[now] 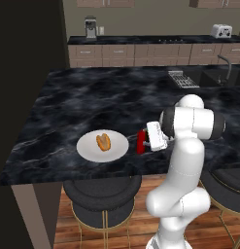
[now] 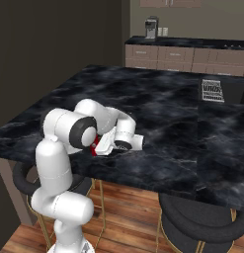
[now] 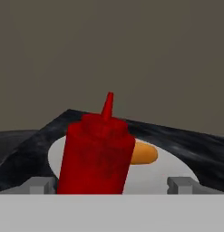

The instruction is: Move the hot dog bun to the plate on the dining table and place the condiment next to that plate. Then navigate to the fridge and take the sausage and place it on the plate as well.

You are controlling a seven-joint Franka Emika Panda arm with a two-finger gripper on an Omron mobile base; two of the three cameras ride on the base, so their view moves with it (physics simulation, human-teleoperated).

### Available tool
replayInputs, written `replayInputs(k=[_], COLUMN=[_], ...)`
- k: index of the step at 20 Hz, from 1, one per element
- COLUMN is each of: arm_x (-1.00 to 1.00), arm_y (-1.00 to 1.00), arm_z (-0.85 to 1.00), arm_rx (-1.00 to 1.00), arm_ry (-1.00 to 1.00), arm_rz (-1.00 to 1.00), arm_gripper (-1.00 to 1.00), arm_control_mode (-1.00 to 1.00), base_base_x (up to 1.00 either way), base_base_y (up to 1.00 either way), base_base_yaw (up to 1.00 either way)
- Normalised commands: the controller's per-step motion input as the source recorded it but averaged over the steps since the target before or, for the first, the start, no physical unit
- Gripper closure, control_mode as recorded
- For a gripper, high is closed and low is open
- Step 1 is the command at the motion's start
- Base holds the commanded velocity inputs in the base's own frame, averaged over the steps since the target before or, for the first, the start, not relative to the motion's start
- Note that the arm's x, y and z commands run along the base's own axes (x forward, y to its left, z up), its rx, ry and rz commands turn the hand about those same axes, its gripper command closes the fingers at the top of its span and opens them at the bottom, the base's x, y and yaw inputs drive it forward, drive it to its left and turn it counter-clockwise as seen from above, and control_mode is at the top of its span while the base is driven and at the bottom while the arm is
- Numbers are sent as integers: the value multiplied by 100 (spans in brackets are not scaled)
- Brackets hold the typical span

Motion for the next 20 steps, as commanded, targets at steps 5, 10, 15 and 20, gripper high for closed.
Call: replayInputs(k=[5,10,15,20], arm_x=[-1,-29,-92,-99], arm_y=[-30,-9,1,0], arm_z=[14,35,51,67], arm_rx=[1,0,0,0], arm_ry=[0,-6,-13,-6], arm_rz=[-4,-9,-15,-18], arm_gripper=[-100,-100,-100,-100], arm_control_mode=[-100,-100,-100,-100], base_base_x=[0,0,0,0], base_base_y=[0,0,0,0], base_base_yaw=[0,0,0,0])
